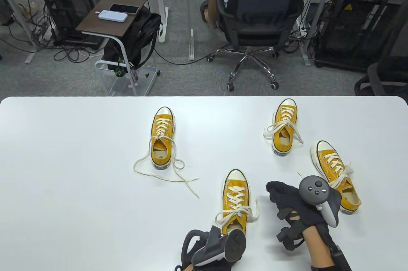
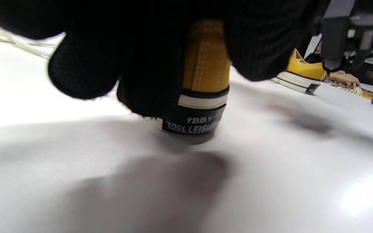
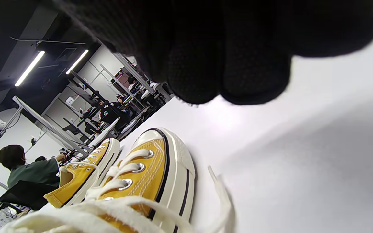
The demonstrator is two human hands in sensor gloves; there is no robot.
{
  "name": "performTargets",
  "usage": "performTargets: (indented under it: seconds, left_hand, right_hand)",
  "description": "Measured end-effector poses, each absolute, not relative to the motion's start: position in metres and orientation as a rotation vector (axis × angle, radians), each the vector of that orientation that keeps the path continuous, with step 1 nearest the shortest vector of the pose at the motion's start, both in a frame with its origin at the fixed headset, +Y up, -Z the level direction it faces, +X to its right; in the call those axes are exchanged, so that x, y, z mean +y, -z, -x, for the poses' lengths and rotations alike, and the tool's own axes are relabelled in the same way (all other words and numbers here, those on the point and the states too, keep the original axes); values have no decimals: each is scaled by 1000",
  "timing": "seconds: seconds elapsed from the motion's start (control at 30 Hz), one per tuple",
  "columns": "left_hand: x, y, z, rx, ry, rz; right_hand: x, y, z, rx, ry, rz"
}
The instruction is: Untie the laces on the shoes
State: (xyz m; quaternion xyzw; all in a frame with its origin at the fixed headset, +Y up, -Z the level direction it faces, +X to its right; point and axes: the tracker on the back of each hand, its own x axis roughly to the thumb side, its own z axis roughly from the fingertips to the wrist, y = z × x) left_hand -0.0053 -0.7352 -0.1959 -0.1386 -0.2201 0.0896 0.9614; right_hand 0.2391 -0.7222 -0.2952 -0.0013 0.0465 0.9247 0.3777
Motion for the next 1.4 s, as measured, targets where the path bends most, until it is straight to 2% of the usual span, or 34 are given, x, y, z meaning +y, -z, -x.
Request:
performTargets:
  seconds: [0.13, 0.27, 0.43, 0.67, 0.77, 0.87, 1.07, 1.2, 1.4]
  left_hand:
    - [-727, 197, 18, -422, -294, 224]
    - [-715, 204, 35, -323, -399, 152]
    - [-702, 213, 48, -225, -390, 14]
    - [-724, 241, 27, -206, -273, 211]
    - [-736, 246, 22, -215, -285, 203]
    - [-747, 247, 23, -206, -284, 254]
    - [-756, 248, 25, -209, -357, 262]
    - [-761, 252, 27, -199, -405, 314]
    - [-767, 253, 32, -197, -496, 338]
  right_hand:
    - [-721, 294, -234, 130, -2377, -33]
    - [-719, 292, -226, 166, -2411, -111]
    - [-717, 289, -213, 223, -2455, -229]
    - [-716, 283, -193, 321, -2511, -388]
    - [-719, 282, -186, 311, -2562, -409]
    - [-723, 281, -178, 285, -2615, -427]
    - [-728, 280, -162, 194, -2688, -492]
    - [-730, 280, -159, 99, -2711, -461]
    - [-729, 281, -166, 68, -2678, -411]
